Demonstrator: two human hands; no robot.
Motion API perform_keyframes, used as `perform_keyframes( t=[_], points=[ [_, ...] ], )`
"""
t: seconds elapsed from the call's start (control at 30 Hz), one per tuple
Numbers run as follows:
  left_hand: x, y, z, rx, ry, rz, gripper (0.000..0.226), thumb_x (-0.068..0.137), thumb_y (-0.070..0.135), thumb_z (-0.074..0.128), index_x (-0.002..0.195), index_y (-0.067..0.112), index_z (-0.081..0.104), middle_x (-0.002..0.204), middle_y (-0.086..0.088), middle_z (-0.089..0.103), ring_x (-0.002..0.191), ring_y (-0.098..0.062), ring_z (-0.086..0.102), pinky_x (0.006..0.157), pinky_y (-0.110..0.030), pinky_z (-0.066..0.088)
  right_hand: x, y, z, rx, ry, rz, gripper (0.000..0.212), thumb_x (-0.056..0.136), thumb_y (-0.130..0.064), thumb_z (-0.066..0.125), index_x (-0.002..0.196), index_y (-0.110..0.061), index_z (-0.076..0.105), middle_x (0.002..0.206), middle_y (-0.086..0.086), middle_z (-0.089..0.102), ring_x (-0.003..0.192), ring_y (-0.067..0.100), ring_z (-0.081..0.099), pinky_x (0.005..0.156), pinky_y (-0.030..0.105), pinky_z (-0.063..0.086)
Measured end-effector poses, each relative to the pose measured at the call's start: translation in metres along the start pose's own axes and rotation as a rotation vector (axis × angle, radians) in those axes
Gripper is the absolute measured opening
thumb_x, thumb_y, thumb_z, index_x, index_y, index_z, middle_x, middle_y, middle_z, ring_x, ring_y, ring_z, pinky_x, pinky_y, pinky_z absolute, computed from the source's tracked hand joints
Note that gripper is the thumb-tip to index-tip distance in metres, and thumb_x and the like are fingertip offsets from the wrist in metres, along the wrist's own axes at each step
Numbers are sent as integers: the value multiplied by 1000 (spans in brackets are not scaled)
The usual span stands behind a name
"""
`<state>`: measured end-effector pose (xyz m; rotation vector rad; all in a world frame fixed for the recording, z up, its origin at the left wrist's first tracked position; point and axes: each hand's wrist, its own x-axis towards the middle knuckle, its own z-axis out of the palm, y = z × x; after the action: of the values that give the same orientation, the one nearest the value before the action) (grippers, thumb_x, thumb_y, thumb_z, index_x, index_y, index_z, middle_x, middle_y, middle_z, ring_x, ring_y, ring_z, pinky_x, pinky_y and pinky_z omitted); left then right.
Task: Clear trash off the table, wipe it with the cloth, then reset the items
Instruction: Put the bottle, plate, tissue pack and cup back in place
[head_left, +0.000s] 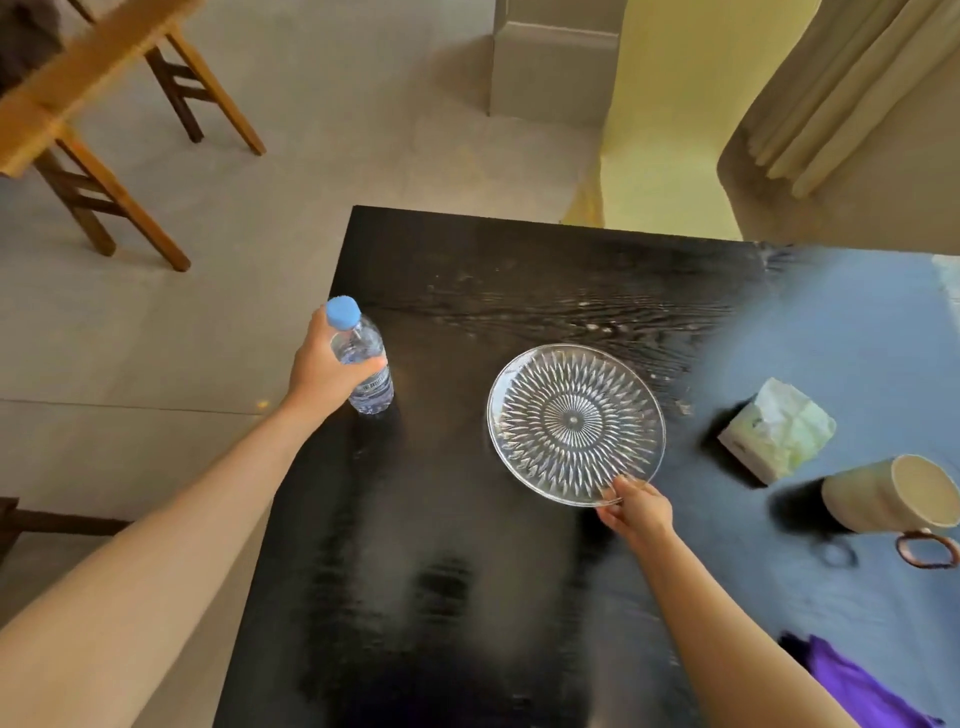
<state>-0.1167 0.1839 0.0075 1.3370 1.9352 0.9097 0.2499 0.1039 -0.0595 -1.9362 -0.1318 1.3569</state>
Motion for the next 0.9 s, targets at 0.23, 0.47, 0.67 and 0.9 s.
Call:
perform_keyframes(
  t=[0.23,0.47,0.67,0.9],
  points=[
    [16,-7,-10,36,-70,31,70,71,23,79,127,18,36,113,6,50,99,-12,50,82,-29,38,9,12,4,-161,43,-4,21,90,-5,56,104,10,59,90,20,64,62,23,60,65,34,55],
    [17,-7,-14,79,-90,-27,75,70,26,80,129,21,33,121,-1,51,107,-17,51,85,-32,43,9,4,-9,-184,103,-62,22,91,-6,53,101,11,62,84,17,64,59,22,60,46,22,55],
    [6,-4,-15,-159,-52,-134,87,69,22,82,135,25,26,129,1,47,113,-15,51,91,-30,45,16,2,-25,-187,11,-45,28,93,-2,49,115,15,54,103,30,65,82,32,65,73,33,56],
    [-46,13,8,-136,-115,-723,60,86,25,62,139,12,35,145,-13,39,132,-30,38,103,-47,36,12,-32,-68,-409,-24,-75,43,87,-4,58,128,2,46,81,15,59,79,26,63,69,34,55]
  ],
)
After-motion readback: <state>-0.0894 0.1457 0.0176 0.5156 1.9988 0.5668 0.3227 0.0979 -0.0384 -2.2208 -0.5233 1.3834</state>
